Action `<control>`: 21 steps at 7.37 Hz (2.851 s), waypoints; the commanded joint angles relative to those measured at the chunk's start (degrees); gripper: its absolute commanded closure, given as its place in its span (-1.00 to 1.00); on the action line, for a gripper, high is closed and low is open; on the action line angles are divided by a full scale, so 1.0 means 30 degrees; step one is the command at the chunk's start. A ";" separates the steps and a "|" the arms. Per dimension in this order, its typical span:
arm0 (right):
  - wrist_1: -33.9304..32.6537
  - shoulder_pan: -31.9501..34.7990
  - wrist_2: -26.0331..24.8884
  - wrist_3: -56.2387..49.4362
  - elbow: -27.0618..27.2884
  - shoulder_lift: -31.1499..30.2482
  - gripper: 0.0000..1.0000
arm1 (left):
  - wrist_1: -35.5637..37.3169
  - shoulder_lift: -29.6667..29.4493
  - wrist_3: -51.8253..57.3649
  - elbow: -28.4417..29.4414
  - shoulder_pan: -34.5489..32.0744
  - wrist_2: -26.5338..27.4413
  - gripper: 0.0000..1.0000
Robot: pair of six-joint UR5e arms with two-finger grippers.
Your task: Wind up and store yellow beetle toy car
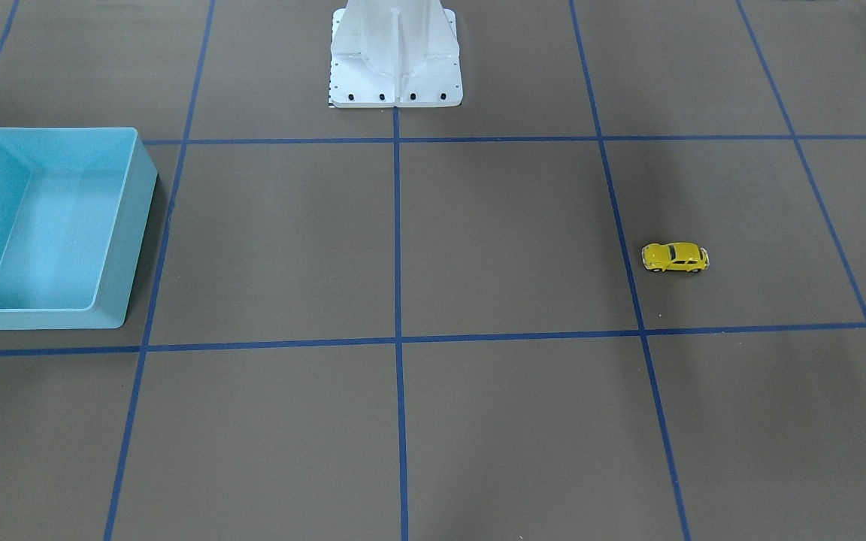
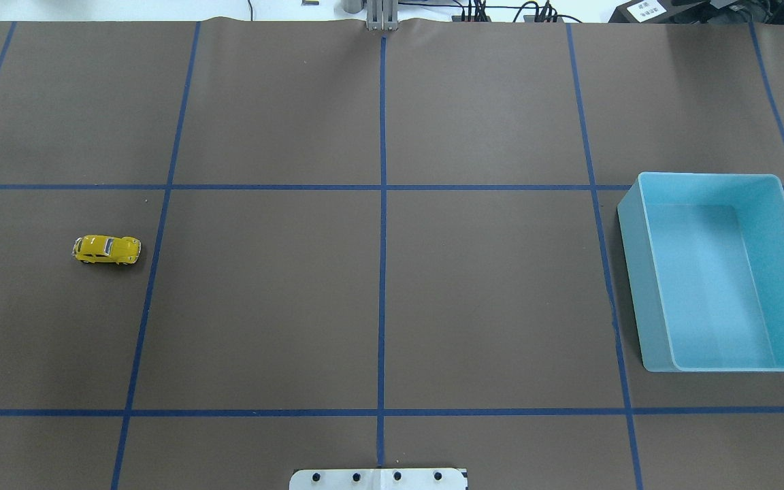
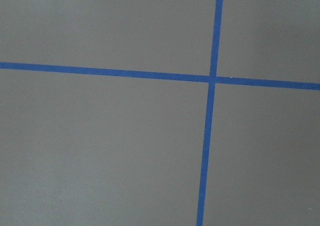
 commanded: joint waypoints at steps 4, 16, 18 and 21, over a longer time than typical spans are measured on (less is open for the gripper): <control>0.0000 -0.0117 -0.0086 -0.0028 -0.0055 0.0006 -0.98 | 0.0079 0.0003 0.0234 -0.0002 -0.0023 0.0000 -1.00; 0.0000 -0.0117 -0.0115 -0.0028 -0.0055 0.0007 -0.98 | -0.4901 0.1088 0.0907 -0.5940 0.4473 0.0553 -1.00; 0.0000 -0.0117 -0.0115 0.0001 -0.0055 0.0035 -0.98 | -0.4873 0.0738 0.2332 -0.8342 0.9146 0.3907 -1.00; 0.0000 -0.0147 -0.0115 -0.0028 -0.0055 0.0007 -0.98 | -0.4960 -0.0430 0.6710 -0.8973 1.4759 0.7031 -1.00</control>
